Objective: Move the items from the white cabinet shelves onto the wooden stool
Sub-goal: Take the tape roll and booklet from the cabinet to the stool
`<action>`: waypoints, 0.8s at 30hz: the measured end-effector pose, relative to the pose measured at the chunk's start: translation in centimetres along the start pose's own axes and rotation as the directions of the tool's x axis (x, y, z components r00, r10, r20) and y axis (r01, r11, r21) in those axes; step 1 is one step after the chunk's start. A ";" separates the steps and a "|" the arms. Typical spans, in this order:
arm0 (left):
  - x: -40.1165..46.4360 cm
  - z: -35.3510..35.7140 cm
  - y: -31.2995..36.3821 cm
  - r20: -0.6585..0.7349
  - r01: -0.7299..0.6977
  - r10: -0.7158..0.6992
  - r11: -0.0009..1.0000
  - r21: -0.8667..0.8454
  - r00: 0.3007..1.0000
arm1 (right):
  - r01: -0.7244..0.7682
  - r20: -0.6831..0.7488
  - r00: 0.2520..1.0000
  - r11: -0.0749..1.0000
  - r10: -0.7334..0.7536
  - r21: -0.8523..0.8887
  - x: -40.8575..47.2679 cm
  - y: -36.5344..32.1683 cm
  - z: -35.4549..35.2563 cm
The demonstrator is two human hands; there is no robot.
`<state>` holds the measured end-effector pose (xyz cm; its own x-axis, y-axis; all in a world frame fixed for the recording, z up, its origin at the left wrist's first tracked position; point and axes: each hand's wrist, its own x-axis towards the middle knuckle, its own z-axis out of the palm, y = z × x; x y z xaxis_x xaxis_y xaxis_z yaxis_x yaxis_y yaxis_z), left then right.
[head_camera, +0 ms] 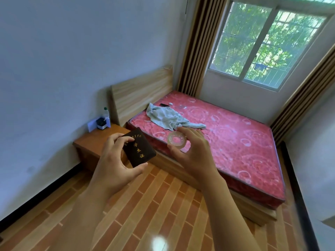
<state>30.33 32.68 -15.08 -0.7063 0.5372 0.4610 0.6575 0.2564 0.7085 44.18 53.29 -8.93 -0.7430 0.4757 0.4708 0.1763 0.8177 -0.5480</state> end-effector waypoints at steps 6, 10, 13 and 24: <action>3.6 -4.1 -5.2 -0.039 0.001 -0.002 1.000 -0.015 0.999 | 0.021 0.012 1.000 1.000 -0.021 0.012 4.5 -4.0 5.0; 4.3 -6.4 -8.3 -0.081 0.033 -0.034 0.999 -0.016 0.996 | 0.059 0.081 0.995 0.998 -0.058 -0.011 7.5 -6.3 8.7; 4.6 -7.8 -10.8 -0.103 0.083 -0.083 0.997 -0.005 0.991 | 0.096 0.143 0.985 0.995 -0.092 -0.017 9.6 -8.0 11.6; 8.2 -12.7 -19.5 -0.246 0.244 -0.221 0.968 0.066 0.944 | 0.168 0.220 0.956 0.978 -0.192 0.124 17.4 -11.2 22.0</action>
<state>8.39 21.82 -18.37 -0.8765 0.2528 0.4097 0.4811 0.4320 0.7628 15.04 45.27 -9.76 -0.8864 0.2264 0.4037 -0.0325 0.8396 -0.5422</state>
